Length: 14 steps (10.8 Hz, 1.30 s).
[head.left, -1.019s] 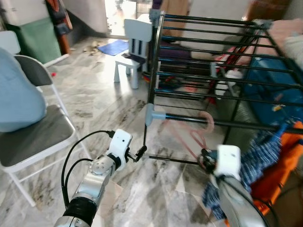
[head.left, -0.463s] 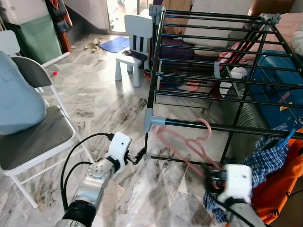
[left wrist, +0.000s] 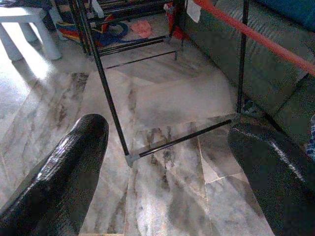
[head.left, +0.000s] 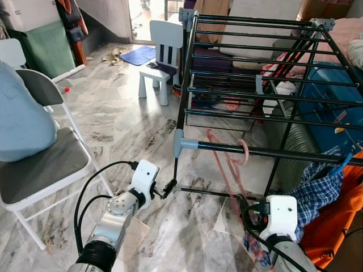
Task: Hang hanger
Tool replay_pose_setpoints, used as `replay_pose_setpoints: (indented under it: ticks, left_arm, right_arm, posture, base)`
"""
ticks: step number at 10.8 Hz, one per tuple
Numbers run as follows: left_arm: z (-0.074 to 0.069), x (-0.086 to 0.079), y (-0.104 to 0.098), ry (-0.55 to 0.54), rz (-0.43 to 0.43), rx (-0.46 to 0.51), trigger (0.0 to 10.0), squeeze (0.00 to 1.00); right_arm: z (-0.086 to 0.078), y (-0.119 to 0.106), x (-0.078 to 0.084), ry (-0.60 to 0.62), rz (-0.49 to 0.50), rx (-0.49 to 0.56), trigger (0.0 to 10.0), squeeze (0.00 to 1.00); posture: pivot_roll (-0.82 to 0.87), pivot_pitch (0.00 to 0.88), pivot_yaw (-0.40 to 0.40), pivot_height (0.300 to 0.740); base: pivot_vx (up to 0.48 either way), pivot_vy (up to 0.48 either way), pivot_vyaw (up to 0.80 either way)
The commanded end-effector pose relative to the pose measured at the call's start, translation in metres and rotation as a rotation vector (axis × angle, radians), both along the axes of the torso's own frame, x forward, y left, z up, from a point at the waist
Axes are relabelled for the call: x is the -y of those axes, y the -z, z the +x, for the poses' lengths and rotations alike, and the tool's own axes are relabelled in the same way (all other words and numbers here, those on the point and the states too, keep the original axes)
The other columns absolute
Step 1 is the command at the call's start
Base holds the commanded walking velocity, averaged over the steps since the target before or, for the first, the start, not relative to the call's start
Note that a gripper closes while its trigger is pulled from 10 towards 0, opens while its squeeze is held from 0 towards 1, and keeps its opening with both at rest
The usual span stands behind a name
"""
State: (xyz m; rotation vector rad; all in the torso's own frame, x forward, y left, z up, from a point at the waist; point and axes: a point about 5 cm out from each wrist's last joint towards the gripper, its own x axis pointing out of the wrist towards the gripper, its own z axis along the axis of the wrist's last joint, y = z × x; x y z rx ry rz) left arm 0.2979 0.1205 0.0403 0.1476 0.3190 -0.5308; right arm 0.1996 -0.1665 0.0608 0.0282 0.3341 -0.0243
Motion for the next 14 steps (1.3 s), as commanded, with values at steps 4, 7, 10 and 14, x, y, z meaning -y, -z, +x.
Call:
replay_pose_setpoints:
  ticks: [4,7,10,14]
  left_arm:
    - [0.001,0.002,-0.003,0.012,-0.014,0.015,10.0,0.00]
    - [-0.002,0.005,0.000,0.021,-0.010,0.006,10.0,0.00]
    - [-0.003,0.004,-0.002,0.030,-0.026,0.009,10.0,0.00]
    - [-0.001,0.008,-0.002,0.048,-0.010,0.003,10.0,0.00]
  right_arm:
    - [-0.006,-0.029,-0.007,-0.036,0.087,0.138,10.0,1.00]
    - [-0.016,-0.031,-0.016,-0.127,0.139,0.114,10.0,1.00]
    - [-0.032,-0.036,-0.009,-0.138,0.121,0.122,10.0,0.00]
    - [-0.023,-0.033,0.002,-0.025,0.073,0.141,10.0,0.00]
  posture:
    - [0.04,0.000,-0.040,0.740]
    - [0.03,0.000,-0.039,0.740]
    - [0.03,0.000,-0.040,0.740]
    - [0.03,0.000,-0.042,0.740]
  base:
    - [0.000,0.000,0.00]
    - [0.000,0.000,0.00]
    - [0.000,0.000,0.00]
    - [-0.171,-0.063,0.00]
